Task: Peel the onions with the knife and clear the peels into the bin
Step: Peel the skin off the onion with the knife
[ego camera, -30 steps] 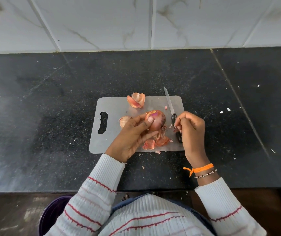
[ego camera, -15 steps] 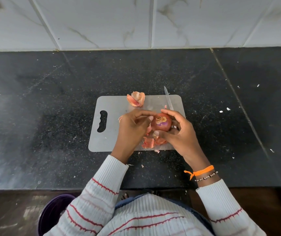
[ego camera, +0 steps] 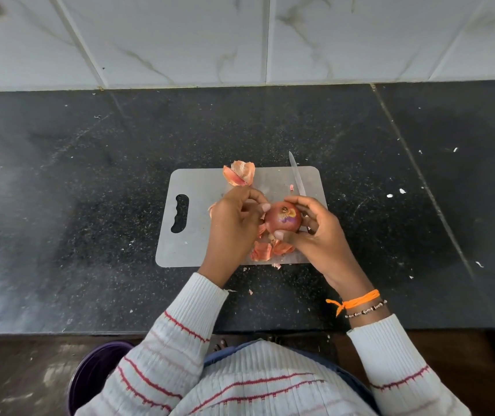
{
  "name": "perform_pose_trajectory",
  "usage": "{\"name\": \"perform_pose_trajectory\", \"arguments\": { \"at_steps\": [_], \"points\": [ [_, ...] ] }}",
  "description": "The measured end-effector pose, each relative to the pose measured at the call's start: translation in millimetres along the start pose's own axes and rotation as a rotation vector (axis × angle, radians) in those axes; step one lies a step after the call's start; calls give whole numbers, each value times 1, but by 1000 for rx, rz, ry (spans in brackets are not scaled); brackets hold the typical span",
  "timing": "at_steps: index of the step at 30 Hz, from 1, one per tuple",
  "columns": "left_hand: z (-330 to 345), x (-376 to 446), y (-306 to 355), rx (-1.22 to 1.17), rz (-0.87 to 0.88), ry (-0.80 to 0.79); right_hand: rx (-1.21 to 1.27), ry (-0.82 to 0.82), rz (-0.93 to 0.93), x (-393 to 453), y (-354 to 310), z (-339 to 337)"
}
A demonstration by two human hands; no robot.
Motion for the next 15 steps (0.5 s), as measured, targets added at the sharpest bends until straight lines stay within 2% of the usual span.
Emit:
{"name": "perform_pose_trajectory", "arguments": {
  "at_steps": [3, 6, 11, 15],
  "points": [
    [-3, 2, -2, -84, -80, 8, 69, 2, 14, -1, 2, -1],
    [2, -2, -3, -137, -171, -65, 65, 34, -8, 0, 0, -1],
    [10, -10, -1, -426, -411, -194, -44, 98, -63, 2, 0, -4],
    [13, -10, 0, -534, -474, -203, -97, 81, -107, 2, 0, -4]
  ]
}}
Point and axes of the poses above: each hand's wrist, its own x-axis towards the middle knuckle, its own z-axis out of the palm, y = z × x, the point moved 4 cm from there along x, towards the middle knuckle, and after that the axes turned 4 degrees about -x, right-handed, at the moved point
